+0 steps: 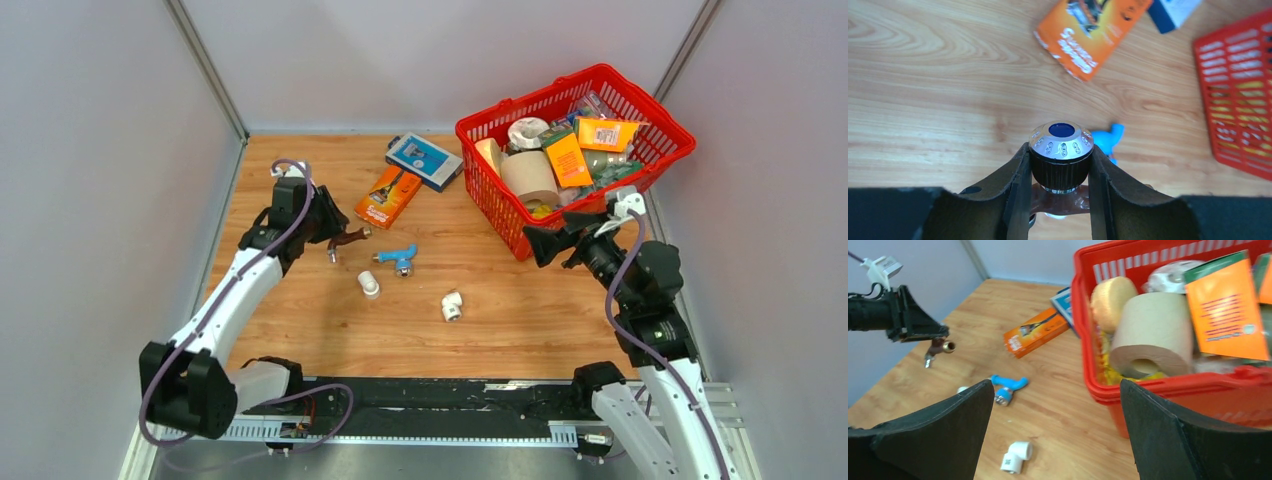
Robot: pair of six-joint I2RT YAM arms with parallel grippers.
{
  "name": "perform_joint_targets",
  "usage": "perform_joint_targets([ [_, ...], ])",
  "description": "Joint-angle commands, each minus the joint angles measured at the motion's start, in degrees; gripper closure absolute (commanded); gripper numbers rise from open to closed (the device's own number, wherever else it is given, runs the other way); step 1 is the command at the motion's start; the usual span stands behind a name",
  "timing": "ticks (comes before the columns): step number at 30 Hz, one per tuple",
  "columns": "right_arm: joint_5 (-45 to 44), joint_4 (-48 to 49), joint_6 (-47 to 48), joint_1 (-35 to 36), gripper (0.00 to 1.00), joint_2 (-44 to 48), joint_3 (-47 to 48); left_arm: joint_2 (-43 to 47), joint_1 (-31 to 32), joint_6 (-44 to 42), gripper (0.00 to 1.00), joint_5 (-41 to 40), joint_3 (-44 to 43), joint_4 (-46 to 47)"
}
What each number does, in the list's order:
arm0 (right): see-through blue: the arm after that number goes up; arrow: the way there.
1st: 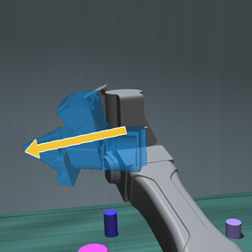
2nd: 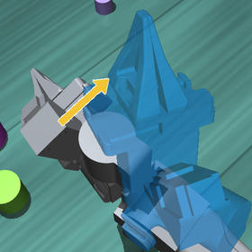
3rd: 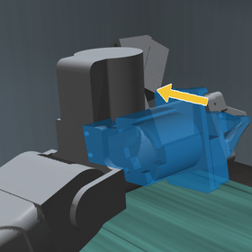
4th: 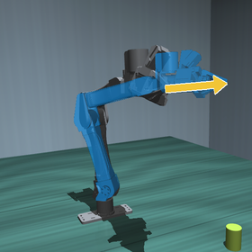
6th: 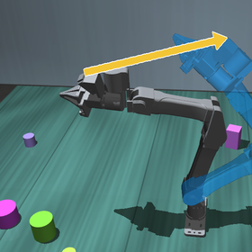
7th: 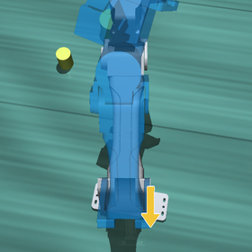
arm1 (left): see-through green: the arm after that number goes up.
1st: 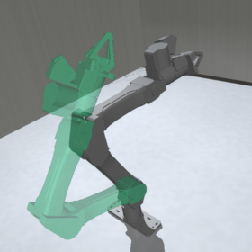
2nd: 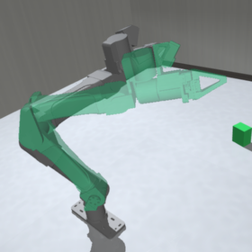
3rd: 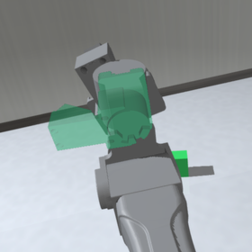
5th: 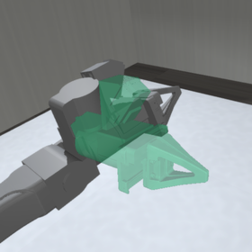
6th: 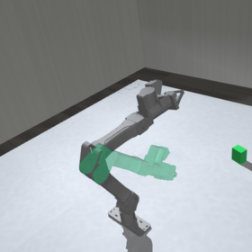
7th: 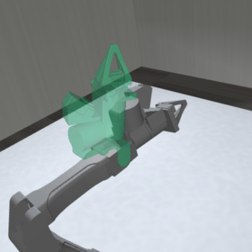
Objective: Install the water faucets
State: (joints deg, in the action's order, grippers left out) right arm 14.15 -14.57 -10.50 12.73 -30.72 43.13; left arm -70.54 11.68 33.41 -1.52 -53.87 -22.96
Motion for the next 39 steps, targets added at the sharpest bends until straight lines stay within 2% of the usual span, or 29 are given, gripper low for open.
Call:
perform_joint_targets([
  [1, 12.9, 4.9, -6.4, 1.4, 0.01, -3.6, 2.0, 8.6, 3.9, 5.4, 1.00, 0.8, 1.8, 0.5],
  [4, 13.2, 7.1, -8.0, 6.2, 0.03, -6.9, 2.2, 11.7, 7.8, 8.2, 1.00, -1.3, 1.7, -0.2],
  [8, 9.3, 6.9, -8.2, 17.6, 0.05, -15.2, 5.0, 14.6, 12.9, 11.8, 1.00, -4.5, 1.1, -1.8],
  [11, -0.8, 6.9, -7.8, 29.6, 0.04, -22.9, 7.9, 15.8, 17.7, 13.4, 1.00, -8.0, 1.4, -1.9],
  [12, -3.9, 7.2, -8.0, 32.1, 0.00, -25.3, 9.0, 16.2, 18.9, 13.7, 1.00, -10.2, 1.5, -1.7],
  [14, -7.1, 8.4, -10.1, 35.4, 0.00, -29.6, 11.7, 16.8, 21.4, 14.7, 1.00, -13.3, 1.8, -1.4],
  [16, -2.9, 12.4, -10.1, 36.8, 0.00, -32.3, 11.6, 17.6, 23.6, 15.8, 1.00, -15.1, 3.1, -0.2],
  [18, -2.7, 16.2, -11.7, 37.3, 0.00, -34.1, 11.1, 18.2, 24.9, 16.2, 1.00, -16.3, 3.7, 1.1],
  [23, -3.8, 16.8, -16.5, 37.3, 0.03, -39.4, 13.1, 18.5, 27.0, 16.8, 1.00, -17.9, 3.7, 2.3],
  [39, 6.9, 26.6, -21.6, 37.6, 0.36, -51.8, 17.2, 19.9, 29.2, 16.3, 1.00, -19.0, 4.3, 2.9],
])
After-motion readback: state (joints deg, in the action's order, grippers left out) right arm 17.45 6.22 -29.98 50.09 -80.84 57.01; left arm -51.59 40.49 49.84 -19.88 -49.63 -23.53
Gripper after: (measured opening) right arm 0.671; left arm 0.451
